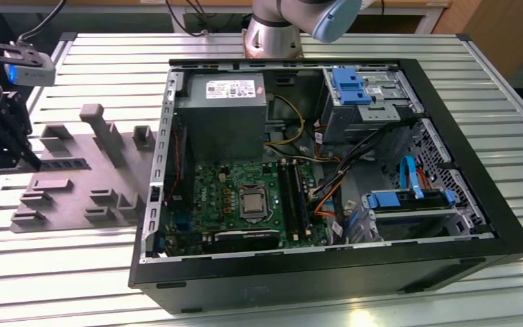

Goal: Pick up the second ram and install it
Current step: 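Pick up the second ram and move it above second insertion slot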

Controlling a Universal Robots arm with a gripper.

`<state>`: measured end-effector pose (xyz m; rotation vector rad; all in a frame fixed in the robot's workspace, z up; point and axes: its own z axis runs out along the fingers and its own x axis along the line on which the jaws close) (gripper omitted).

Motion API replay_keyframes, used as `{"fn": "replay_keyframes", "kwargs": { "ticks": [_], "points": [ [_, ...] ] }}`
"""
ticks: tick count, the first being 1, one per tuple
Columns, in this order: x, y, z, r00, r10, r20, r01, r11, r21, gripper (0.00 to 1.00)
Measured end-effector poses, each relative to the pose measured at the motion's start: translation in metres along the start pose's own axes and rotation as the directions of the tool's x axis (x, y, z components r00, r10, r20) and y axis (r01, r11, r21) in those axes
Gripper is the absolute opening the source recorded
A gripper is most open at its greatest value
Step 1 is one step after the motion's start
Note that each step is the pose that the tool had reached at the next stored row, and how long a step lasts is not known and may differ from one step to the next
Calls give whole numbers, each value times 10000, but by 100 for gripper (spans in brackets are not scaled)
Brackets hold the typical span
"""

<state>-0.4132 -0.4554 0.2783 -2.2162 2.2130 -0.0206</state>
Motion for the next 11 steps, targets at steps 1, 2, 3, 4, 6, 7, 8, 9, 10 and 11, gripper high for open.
{"fn": "replay_keyframes", "kwargs": {
  "ticks": [1, 2, 3, 4, 6, 7, 8, 9, 10, 11],
  "points": [
    [0, 0, -5, 10000, 0, -1, 0, 10000, -1, 14],
    [0, 0, -9, 10000, 0, -1, 0, 10000, -1, 14],
    [0, 0, -14, 10000, 0, 0, 0, 10000, -1, 14],
    [0, 0, -18, 10000, 0, 0, 0, 10000, 0, 14],
    [0, -1, -29, 10000, 0, 0, 0, 10000, -1, 14],
    [0, -1, -33, 10000, 0, 0, 0, 10000, 0, 14],
    [0, -1, -40, 10000, 0, -1, 0, 10000, -1, 14],
    [0, -1, -46, 10000, 0, 0, 0, 10000, 0, 14],
    [0, -1, -53, 10000, 0, 0, 0, 10000, -1, 14],
    [0, -1, -62, 10000, 0, 0, 0, 10000, -1, 14]
  ]
}}
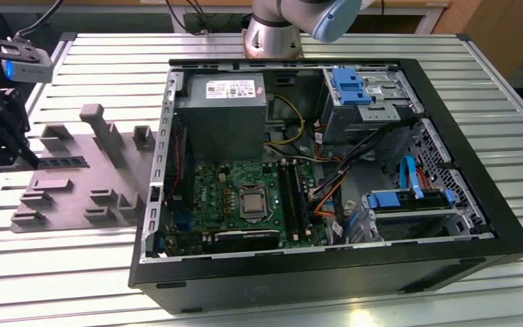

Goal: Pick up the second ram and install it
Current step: 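Pick up the second ram and move it above second insertion slot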

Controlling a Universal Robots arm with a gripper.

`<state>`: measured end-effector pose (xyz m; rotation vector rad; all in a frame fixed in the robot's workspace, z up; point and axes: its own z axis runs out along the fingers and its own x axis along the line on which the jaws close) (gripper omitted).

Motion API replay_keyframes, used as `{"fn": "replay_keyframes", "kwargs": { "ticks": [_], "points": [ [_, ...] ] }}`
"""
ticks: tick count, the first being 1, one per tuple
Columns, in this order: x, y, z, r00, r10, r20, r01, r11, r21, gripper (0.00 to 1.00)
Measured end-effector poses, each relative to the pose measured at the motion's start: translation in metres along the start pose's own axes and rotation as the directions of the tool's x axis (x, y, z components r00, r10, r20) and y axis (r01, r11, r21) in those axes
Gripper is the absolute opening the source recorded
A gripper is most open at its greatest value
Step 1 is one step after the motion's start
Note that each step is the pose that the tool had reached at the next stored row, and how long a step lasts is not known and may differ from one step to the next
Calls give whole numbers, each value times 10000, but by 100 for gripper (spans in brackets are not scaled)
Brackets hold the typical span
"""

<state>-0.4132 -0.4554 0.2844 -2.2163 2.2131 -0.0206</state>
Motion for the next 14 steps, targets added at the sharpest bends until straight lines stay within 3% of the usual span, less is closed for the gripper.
{"fn": "replay_keyframes", "kwargs": {
  "ticks": [14],
  "points": [
    [0, -2, -155, 10000, 1, -1, -1, 10000, -1, 14]
  ]
}}
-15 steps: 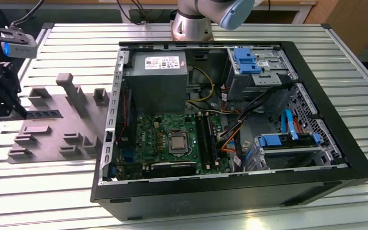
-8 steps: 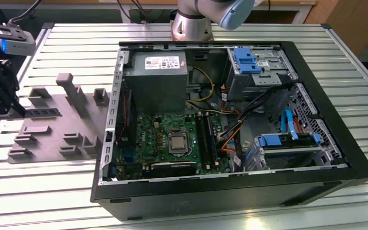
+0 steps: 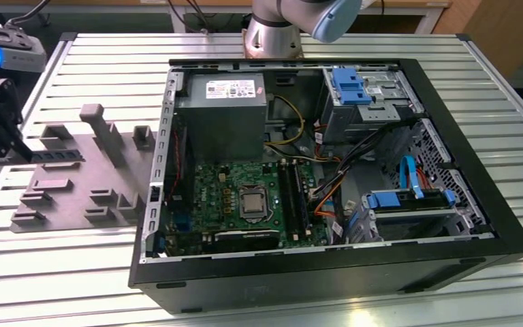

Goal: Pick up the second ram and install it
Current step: 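Pick up the second ram and move it above second insertion slot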

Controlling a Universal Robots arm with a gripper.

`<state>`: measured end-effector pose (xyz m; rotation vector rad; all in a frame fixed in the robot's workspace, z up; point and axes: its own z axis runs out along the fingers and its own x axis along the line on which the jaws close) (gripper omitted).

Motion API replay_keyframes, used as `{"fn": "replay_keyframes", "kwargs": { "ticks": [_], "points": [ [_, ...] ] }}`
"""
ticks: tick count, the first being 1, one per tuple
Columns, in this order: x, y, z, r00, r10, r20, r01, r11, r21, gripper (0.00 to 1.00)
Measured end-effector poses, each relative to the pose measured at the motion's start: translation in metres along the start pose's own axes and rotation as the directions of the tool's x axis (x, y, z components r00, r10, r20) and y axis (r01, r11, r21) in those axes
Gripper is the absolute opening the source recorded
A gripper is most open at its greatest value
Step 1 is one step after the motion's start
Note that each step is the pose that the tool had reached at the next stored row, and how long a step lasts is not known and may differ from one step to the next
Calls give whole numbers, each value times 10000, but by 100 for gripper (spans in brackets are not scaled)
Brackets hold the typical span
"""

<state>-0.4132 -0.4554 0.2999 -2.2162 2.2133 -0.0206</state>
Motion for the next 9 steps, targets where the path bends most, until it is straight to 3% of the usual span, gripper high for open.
{"fn": "replay_keyframes", "kwargs": {
  "ticks": [9],
  "points": [
    [0, -2, -95, 10000, 1, 1, -1, 10000, 1, 14]
  ]
}}
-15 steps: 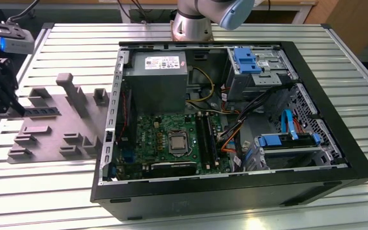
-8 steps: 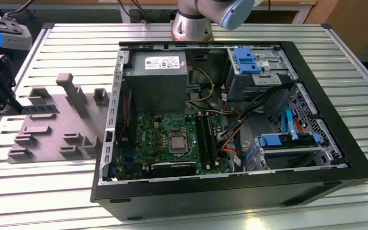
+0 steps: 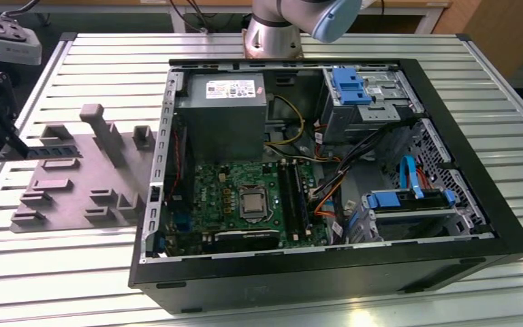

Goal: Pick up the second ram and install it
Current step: 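Pick up the second ram and move it above second insertion slot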

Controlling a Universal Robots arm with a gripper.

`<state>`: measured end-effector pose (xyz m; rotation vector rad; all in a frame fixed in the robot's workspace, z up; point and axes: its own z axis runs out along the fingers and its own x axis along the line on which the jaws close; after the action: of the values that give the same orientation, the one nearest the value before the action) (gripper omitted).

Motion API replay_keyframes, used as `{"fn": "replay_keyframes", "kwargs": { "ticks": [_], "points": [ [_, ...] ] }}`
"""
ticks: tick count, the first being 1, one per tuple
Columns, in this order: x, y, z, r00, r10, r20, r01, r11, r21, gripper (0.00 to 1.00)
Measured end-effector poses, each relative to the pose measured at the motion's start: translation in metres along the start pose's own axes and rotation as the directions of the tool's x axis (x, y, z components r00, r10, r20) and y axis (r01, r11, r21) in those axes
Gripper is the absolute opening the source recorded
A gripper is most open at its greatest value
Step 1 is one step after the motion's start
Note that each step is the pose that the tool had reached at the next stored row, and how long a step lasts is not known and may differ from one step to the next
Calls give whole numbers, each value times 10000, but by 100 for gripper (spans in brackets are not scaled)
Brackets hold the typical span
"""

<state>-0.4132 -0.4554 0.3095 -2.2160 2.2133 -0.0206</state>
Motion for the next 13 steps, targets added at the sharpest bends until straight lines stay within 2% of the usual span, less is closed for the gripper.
{"fn": "replay_keyframes", "kwargs": {
  "ticks": [13],
  "points": [
    [0, -2, -146, 10000, 2, 0, -2, 10000, -1, 14]
  ]
}}
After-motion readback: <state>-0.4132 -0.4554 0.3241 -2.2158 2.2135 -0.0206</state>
